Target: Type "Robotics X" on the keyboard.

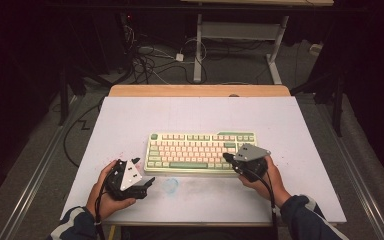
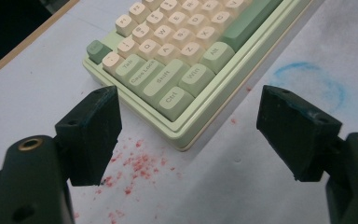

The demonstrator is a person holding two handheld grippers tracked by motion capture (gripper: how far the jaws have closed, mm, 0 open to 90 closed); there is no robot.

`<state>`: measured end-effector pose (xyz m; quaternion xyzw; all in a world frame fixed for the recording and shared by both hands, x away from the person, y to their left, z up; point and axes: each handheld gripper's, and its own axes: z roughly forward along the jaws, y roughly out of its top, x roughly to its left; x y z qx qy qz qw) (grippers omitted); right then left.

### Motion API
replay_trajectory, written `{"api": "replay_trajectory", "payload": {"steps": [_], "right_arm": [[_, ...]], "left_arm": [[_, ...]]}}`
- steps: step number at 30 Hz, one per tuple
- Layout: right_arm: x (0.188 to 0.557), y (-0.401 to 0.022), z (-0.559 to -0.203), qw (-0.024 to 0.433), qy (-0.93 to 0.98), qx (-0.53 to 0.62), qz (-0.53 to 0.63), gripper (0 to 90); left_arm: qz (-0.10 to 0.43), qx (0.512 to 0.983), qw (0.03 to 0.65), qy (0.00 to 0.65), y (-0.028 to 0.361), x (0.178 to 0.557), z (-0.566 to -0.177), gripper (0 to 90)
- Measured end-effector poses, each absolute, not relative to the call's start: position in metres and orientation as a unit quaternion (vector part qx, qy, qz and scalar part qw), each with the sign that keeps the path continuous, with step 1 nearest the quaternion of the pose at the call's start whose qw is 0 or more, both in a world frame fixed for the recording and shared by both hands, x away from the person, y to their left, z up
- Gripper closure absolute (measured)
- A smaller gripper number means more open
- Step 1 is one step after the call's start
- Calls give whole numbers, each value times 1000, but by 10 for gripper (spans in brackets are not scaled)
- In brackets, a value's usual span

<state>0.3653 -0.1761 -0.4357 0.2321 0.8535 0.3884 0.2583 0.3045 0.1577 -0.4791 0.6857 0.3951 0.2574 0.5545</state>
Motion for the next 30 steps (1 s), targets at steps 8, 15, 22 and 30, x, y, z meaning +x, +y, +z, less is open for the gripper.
{"api": "replay_trajectory", "payload": {"steps": [8, 15, 22, 30], "right_arm": [[390, -144, -437, 248, 865, 220, 377, 900], [405, -122, -438, 242, 872, 217, 367, 900], [415, -106, -445, 243, 882, 209, 346, 900], [419, -96, -448, 243, 888, 213, 329, 900]], "left_arm": [[253, 696, 547, 391, 156, 305, -482, 209], [250, 699, 545, 389, 155, 305, -483, 209], [246, 704, 543, 387, 154, 305, -485, 209], [243, 710, 536, 386, 153, 305, -487, 209]]}}
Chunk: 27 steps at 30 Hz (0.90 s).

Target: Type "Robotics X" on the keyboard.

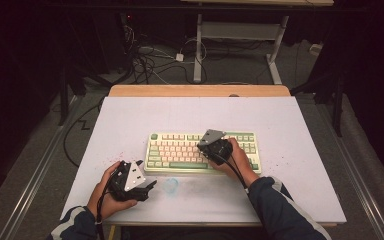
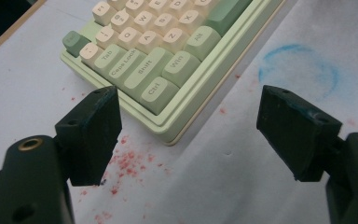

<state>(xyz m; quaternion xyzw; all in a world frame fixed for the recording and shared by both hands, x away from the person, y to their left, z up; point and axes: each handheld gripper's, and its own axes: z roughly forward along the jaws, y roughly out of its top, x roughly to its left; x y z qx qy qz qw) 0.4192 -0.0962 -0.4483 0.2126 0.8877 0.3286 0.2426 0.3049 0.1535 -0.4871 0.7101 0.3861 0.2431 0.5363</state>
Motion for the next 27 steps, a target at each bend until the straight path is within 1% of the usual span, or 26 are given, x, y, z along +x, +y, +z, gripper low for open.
{"api": "replay_trajectory", "payload": {"steps": [9, 20, 25, 27], "right_arm": [[421, -94, -450, 240, 897, 212, 305, 900], [419, -102, -443, 230, 888, 217, 334, 880], [418, -104, -440, 234, 881, 220, 347, 848], [417, -105, -439, 235, 877, 223, 354, 820]], "left_arm": [[242, 714, 532, 385, 153, 305, -488, 209], [240, 719, 527, 384, 152, 305, -490, 209], [240, 720, 527, 382, 151, 305, -490, 209], [240, 719, 527, 384, 152, 305, -490, 209]]}}
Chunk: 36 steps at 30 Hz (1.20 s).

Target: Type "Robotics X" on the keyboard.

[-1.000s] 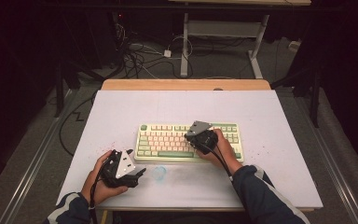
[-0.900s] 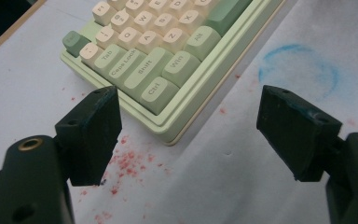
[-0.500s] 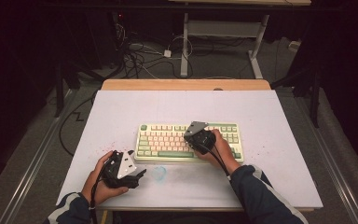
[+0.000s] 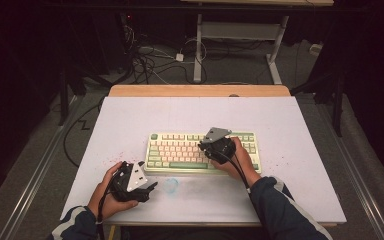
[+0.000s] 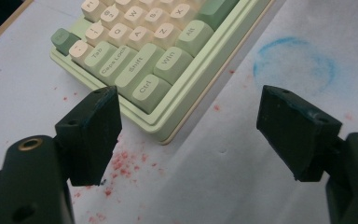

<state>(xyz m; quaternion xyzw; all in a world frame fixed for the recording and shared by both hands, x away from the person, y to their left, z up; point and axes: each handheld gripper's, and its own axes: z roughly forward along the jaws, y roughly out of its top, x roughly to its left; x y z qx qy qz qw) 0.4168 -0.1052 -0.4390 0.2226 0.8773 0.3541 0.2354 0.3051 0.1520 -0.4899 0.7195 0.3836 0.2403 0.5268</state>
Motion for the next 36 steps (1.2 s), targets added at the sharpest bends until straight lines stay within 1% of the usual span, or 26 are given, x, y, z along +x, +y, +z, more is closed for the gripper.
{"api": "replay_trajectory", "payload": {"steps": [3, 5, 7, 9, 10, 13, 16, 18, 19, 23, 30, 36], "right_arm": [[415, -108, -437, 236, 872, 227, 364, 776], [415, -110, -436, 237, 870, 226, 370, 726], [414, -112, -434, 239, 867, 226, 373, 695], [412, -112, -433, 245, 866, 223, 375, 616], [411, -112, -433, 248, 865, 224, 374, 600], [407, -114, -430, 253, 864, 217, 377, 508], [403, -116, -428, 260, 859, 218, 383, 439], [401, -117, -426, 268, 854, 220, 388, 371], [400, -118, -426, 272, 851, 223, 390, 354], [397, -122, -425, 288, 840, 234, 396, 291], [391, -135, -421, 300, 824, 247, 412, 226], [382, -147, -416, 306, 815, 249, 424, 216]], "left_arm": [[241, 719, 527, 384, 152, 305, -490, 209], [242, 720, 526, 383, 153, 305, -490, 209], [242, 721, 524, 383, 153, 305, -490, 209], [242, 722, 522, 383, 153, 305, -491, 209], [244, 723, 521, 382, 153, 305, -491, 209], [245, 725, 519, 381, 154, 305, -491, 209], [245, 725, 519, 381, 153, 305, -491, 209], [245, 726, 519, 380, 153, 304, -491, 209], [245, 726, 519, 379, 153, 304, -491, 209], [245, 725, 519, 380, 154, 304, -491, 209], [246, 724, 520, 381, 154, 304, -490, 209], [247, 724, 518, 383, 154, 305, -491, 209]]}}
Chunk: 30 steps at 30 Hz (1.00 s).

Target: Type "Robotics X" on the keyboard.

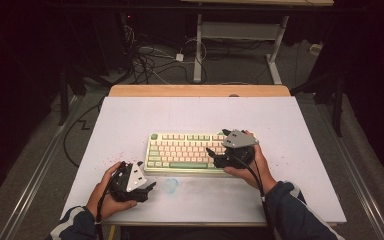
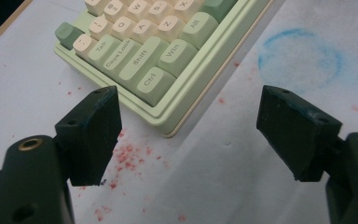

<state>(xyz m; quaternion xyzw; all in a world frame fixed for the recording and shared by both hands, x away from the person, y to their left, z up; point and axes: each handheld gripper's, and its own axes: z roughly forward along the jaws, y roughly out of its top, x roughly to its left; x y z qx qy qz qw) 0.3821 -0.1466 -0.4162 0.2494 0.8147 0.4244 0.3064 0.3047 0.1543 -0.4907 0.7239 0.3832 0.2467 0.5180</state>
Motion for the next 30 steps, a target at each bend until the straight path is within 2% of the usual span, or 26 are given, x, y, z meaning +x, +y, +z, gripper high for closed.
{"api": "replay_trajectory", "payload": {"steps": [23, 30], "right_arm": [[347, -191, -421, 337, 799, 249, 432, 230], [336, -202, -426, 342, 798, 250, 430, 234]], "left_arm": [[252, 713, 520, 396, 159, 308, -488, 211], [258, 709, 520, 401, 159, 309, -487, 238]]}}
